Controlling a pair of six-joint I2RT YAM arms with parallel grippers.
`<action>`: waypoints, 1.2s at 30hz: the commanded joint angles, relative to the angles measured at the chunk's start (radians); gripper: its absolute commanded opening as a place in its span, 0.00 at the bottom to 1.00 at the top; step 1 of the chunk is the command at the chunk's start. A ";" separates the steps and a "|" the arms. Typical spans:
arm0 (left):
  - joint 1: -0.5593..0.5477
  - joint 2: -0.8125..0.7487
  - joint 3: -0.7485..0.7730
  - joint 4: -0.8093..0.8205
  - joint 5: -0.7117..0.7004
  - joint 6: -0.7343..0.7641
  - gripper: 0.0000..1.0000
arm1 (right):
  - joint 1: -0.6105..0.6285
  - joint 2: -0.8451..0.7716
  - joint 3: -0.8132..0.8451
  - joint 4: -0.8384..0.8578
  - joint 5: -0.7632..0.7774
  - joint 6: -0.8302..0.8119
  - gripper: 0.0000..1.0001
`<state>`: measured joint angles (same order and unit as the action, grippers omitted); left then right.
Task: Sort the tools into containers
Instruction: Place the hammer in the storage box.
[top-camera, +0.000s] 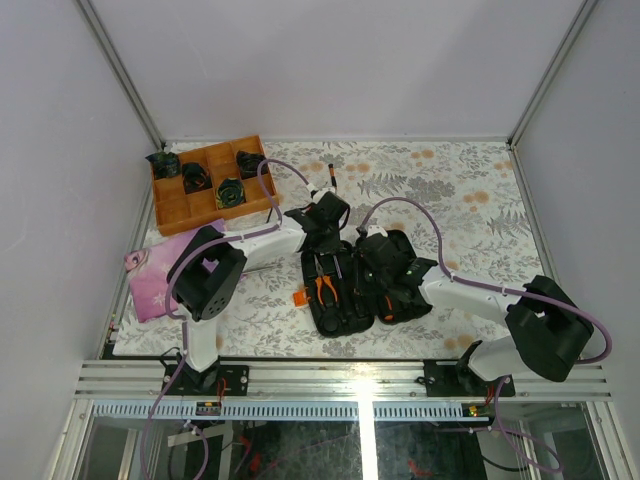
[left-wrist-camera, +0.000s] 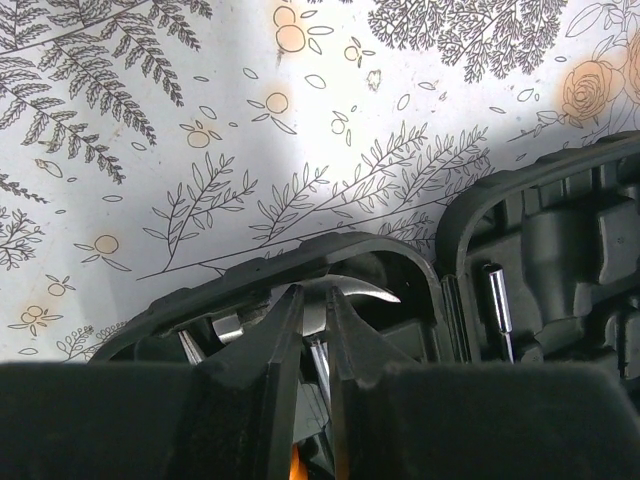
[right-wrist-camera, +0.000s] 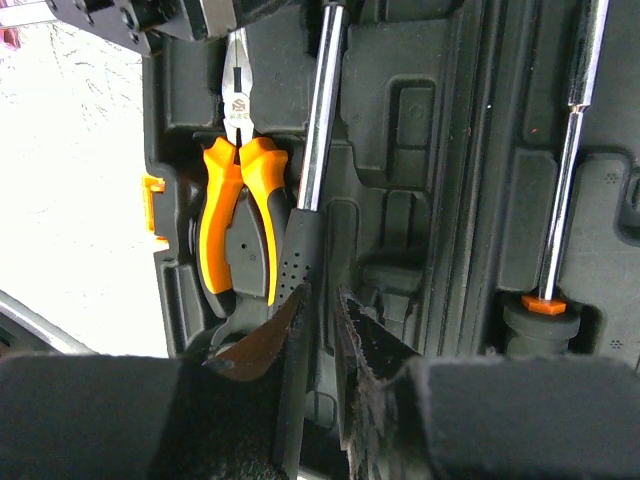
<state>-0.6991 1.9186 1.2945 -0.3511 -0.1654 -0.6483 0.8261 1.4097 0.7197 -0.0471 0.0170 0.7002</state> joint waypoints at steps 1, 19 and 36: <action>0.006 0.028 0.010 -0.009 -0.023 0.021 0.12 | -0.005 -0.027 0.021 0.002 0.018 -0.002 0.21; 0.004 0.032 -0.024 -0.001 -0.016 0.018 0.10 | -0.004 -0.053 0.087 -0.036 -0.031 -0.027 0.29; 0.004 0.030 -0.043 0.004 -0.014 0.014 0.09 | 0.032 0.066 0.132 -0.165 -0.037 -0.040 0.24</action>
<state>-0.6994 1.9198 1.2884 -0.3405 -0.1646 -0.6483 0.8452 1.4563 0.8154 -0.1837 -0.0200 0.6712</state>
